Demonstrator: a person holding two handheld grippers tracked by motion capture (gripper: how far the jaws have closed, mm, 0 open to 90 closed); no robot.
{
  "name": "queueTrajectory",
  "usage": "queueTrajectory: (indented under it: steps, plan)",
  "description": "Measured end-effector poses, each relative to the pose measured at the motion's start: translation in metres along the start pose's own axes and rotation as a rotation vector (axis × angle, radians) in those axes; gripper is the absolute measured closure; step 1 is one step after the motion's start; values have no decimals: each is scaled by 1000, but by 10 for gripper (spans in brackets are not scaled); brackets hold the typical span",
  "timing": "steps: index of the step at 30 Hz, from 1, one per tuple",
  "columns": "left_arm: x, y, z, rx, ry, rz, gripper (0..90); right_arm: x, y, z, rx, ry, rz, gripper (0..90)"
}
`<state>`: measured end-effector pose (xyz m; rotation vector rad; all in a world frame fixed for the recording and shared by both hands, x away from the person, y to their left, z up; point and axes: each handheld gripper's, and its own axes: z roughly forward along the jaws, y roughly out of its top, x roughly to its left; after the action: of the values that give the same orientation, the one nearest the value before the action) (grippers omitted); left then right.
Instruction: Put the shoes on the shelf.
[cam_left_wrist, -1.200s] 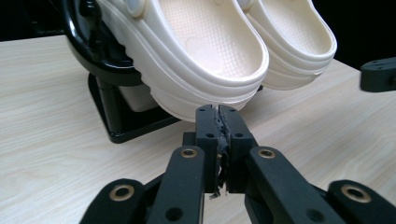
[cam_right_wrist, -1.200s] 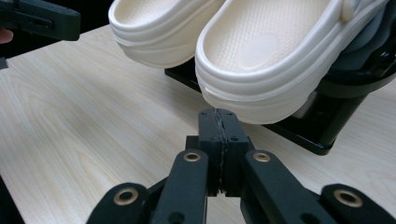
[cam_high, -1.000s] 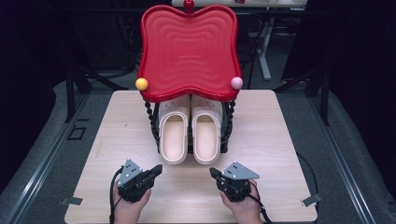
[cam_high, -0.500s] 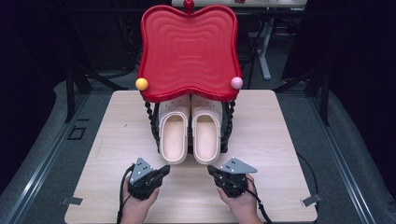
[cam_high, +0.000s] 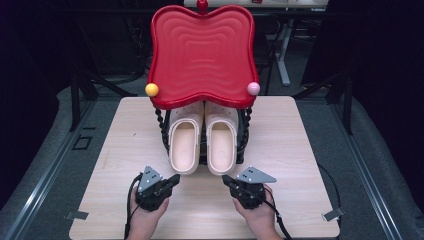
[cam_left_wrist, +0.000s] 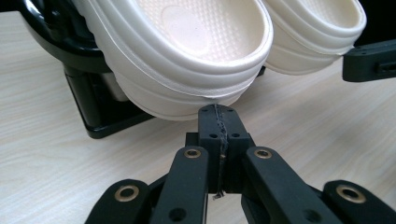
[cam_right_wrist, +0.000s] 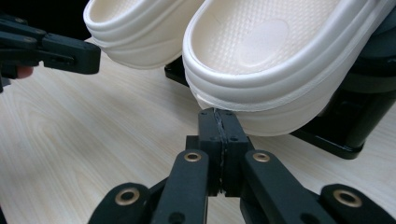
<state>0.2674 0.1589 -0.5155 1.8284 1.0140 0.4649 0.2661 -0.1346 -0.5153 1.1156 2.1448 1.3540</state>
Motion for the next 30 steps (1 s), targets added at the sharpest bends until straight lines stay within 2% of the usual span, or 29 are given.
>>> queueTrajectory:
  steps: [5,8,10,15,17,21,30]
  plan:
    - [5,7,3,-6,12,-6,900,-3,5,-1,-5,-16,8,900]
    - [7,13,8,-2,17,17,900,-6,9,0,-7,-27,10,900]
    - [9,17,10,-7,22,18,900,-8,11,1,-6,-34,10,900]
    - [17,28,21,-12,35,14,900,-14,19,9,-8,-46,25,900]
    - [19,32,24,-9,38,19,900,-16,22,12,-17,-43,25,900]
    - [24,37,32,-14,43,9,900,-17,29,17,-27,-73,5,900]
    - [25,45,42,-14,52,6,900,-28,39,24,-25,-107,20,899]
